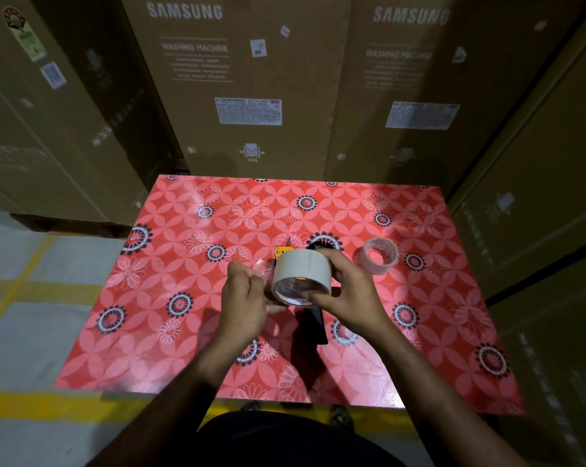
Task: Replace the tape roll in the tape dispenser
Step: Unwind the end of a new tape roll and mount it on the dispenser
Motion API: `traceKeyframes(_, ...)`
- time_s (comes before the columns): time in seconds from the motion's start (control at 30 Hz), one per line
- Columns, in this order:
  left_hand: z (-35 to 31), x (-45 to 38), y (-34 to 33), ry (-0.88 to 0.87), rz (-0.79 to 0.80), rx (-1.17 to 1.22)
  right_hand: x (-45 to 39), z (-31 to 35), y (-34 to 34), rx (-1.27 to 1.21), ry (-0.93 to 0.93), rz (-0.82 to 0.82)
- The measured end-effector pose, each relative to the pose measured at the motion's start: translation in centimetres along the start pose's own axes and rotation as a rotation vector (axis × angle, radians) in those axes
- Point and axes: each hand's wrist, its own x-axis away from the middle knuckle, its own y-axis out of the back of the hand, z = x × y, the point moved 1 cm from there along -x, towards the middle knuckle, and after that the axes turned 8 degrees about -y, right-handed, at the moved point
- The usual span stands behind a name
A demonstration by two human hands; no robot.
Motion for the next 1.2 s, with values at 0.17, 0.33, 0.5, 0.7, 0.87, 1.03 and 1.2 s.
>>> traceKeyframes(0.17,0.0,-0.1,-0.3,0.241,0.023,0.367,-0.8,-0.8,0.2,-0.118,-0.040,0.031)
traceKeyframes(0.33,0.2,-0.4,0.1,0.407,0.122,0.608,-1.6,-3.2,0.4,-0.328,-0.134,0.021)
traceKeyframes(0.5,0.6,-0.8,0.2,0.591,0.172,0.703,-1.7,-3.9,0.4,-0.406,-0.199,0.038)
traceKeyframes(0.7,1.4,-2.3,0.4,0.732,0.209,0.655,-2.1,-4.7,0.5,-0.456,-0.311,0.066)
traceKeyframes(0.87,2.0,-3.8,1.1,0.847,0.168,0.582,-2.5,-4.4,0.9,-0.361,-0.276,0.051)
traceKeyframes(1.03,2.0,-3.9,1.0,0.774,0.159,0.352,-3.2,-3.8,1.2,-0.325,-0.307,0.071)
traceKeyframes(1.2,2.9,-3.8,2.6,0.176,0.258,-0.200,-4.3,-4.1,2.1,-0.271,-0.313,0.036)
